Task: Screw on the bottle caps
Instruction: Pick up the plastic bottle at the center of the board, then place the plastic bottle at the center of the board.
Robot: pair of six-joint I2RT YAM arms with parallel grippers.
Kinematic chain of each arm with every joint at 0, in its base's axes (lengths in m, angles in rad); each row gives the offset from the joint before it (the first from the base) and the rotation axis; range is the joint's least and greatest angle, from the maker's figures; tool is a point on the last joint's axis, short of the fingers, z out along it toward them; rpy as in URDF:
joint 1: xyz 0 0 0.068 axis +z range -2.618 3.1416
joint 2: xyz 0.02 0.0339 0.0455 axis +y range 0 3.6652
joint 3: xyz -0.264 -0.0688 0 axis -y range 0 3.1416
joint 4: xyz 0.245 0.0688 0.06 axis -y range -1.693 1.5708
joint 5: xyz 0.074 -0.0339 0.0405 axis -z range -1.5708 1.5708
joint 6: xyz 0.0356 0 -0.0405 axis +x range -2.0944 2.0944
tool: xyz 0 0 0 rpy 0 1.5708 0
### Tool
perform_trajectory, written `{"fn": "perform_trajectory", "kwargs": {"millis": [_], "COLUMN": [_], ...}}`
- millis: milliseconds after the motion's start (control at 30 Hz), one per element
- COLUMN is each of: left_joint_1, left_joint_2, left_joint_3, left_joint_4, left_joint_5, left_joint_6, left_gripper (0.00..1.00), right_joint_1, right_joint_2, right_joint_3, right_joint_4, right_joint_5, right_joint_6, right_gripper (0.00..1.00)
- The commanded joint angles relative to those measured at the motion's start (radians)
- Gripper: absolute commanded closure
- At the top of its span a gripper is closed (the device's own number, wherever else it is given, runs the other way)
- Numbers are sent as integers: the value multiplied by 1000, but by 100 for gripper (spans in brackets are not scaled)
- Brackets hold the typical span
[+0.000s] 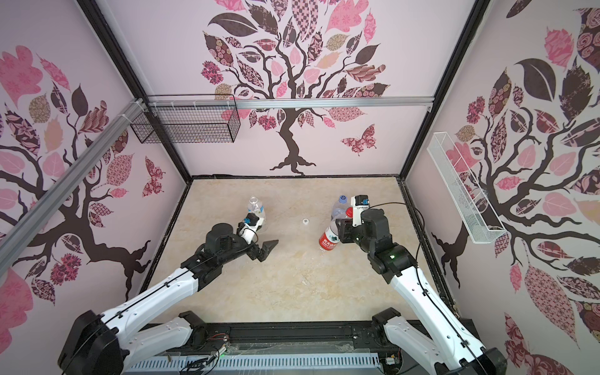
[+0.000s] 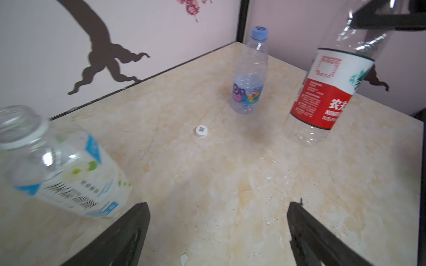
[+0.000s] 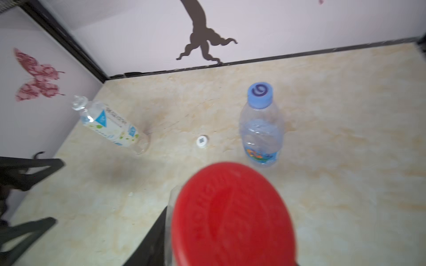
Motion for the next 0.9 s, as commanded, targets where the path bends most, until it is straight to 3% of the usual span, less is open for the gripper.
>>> {"fn": "perform_trajectory", "kwargs": {"millis": [0,100,167,467,867], "left_joint_1": [65,137,140,140,140], "left_joint_2": [-34,-39,-41,-40,-56], "left_joint_3": [21,36,34,39,11], "left_joint_4": [-127,-170,-181,-210,-215], "left_joint_5": [-45,-33,-80,-148,-126], "left_joint_6": [-108,-158,-149,-92,-85], "left_gripper": [2,2,2,2,2], "right_joint_1": [-62,-177,-226,-242,-292], "right_joint_2": [13,41,82,415,631], "right_joint_3": [35,55,69,136,197], "right_joint_4": [-109,-80,-15,354,438], "right_joint_5": [263,256,239,143,14], "right_joint_6": [-90,-68,-100,-297,-379], "right_gripper": [50,50,50,50,47]}}
